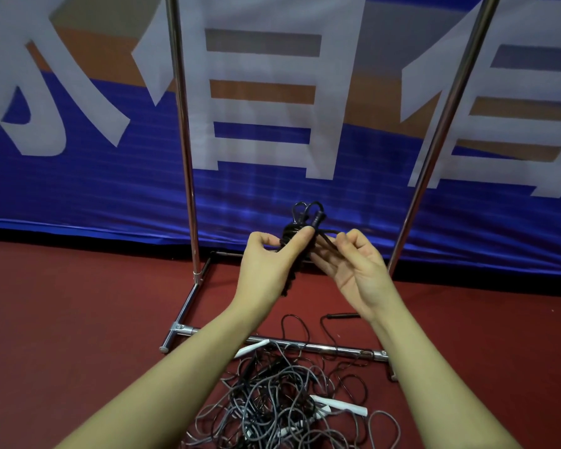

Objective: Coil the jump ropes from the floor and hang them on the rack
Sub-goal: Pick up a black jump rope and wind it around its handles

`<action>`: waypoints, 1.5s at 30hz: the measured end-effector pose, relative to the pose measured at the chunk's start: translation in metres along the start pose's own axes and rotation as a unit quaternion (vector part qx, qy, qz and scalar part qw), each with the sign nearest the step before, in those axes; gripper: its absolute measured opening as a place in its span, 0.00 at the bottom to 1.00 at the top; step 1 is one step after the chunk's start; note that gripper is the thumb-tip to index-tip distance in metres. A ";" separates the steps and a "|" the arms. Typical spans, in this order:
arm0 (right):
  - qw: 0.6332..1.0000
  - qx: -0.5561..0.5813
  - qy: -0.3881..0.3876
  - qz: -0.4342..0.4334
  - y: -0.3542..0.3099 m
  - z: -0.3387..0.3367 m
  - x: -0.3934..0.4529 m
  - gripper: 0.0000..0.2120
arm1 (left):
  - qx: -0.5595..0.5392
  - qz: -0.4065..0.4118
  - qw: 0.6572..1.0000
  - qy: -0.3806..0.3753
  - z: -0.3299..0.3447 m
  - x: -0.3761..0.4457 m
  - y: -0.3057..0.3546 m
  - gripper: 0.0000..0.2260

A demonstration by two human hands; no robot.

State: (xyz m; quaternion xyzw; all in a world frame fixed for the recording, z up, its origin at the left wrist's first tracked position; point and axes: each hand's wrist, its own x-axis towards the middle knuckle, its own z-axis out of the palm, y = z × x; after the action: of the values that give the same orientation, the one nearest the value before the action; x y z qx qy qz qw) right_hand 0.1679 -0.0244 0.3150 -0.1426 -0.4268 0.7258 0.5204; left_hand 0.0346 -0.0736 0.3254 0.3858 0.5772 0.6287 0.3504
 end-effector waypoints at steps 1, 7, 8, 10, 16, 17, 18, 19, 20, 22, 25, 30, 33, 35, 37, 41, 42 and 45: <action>1.000 0.004 0.000 0.006 0.000 0.002 -0.001 0.11 | -0.010 -0.006 1.000 -0.017 0.000 0.000 0.002 0.29; 1.000 -0.007 0.008 -0.008 -0.005 0.009 -0.005 0.13 | 0.035 0.032 0.997 -0.068 -0.008 0.006 -0.002 0.17; 1.000 -0.014 0.017 -0.008 -0.004 0.010 -0.005 0.12 | 0.053 0.057 0.996 -0.049 -0.010 0.007 -0.004 0.16; 0.999 -0.018 0.025 -0.012 -0.002 0.011 -0.005 0.10 | 0.099 0.113 0.989 -0.020 -0.010 0.007 -0.007 0.11; 0.999 -0.039 0.013 -0.029 -0.002 0.016 -0.002 0.13 | 0.129 0.171 0.976 0.038 -0.001 -0.007 -0.008 0.13; 0.999 -0.029 0.008 -0.031 0.000 0.014 -0.001 0.12 | 0.091 0.154 0.983 0.029 -0.002 -0.005 -0.006 0.12; 0.999 -0.011 0.001 -0.032 0.001 0.011 -0.001 0.11 | 0.052 0.133 0.990 0.018 -0.002 -0.004 -0.003 0.11; 0.999 0.007 -0.004 -0.032 0.003 0.008 0.000 0.11 | 0.015 0.109 0.994 0.011 -0.001 -0.003 -0.002 0.11; 0.999 0.019 -0.004 -0.032 0.004 0.005 0.001 0.12 | -0.015 0.082 0.997 0.007 0.000 -0.002 0.000 0.11; 0.999 0.028 0.002 -0.031 0.006 0.003 0.001 0.13 | -0.076 0.015 0.997 -0.011 0.002 0.000 0.002 0.13; 0.999 0.027 0.008 -0.038 0.003 0.003 0.000 0.15 | -0.181 -0.073 0.975 -0.103 0.002 0.000 0.005 0.23; 0.998 0.017 0.046 -0.047 -0.003 0.010 -0.005 0.11 | -0.200 -0.098 0.951 -0.214 -0.001 0.000 0.008 0.20; 0.997 0.016 0.055 -0.052 -0.003 0.014 -0.004 0.08 | -0.128 -0.056 0.977 -0.162 0.002 -0.001 0.007 0.20; 0.997 0.012 0.062 -0.052 -0.004 0.014 -0.004 0.07 | -0.094 -0.022 0.987 -0.125 0.002 0.000 0.007 0.15; 0.997 0.000 0.068 -0.047 -0.004 0.013 -0.003 0.07 | -0.032 0.028 0.996 -0.083 -0.001 0.003 0.005 0.08; 0.996 -0.018 0.082 -0.037 -0.002 0.014 -0.003 0.08 | 0.113 0.131 0.985 -0.010 0.000 0.002 -0.004 0.06; 0.996 -0.018 0.082 -0.036 -0.001 0.016 -0.003 0.08 | 0.149 0.143 0.979 0.001 0.002 -0.001 -0.006 0.08; 0.996 -0.023 0.078 -0.036 0.001 0.020 -0.004 0.10 | 0.255 0.143 0.956 0.004 0.004 -0.005 -0.007 0.14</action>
State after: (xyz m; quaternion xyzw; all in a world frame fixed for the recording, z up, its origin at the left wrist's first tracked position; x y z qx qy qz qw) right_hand 0.1557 -0.0373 0.3248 -0.1950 -0.4063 0.6830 0.5747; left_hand 0.0408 -0.0754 0.3182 0.5383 0.6586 0.5053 0.1450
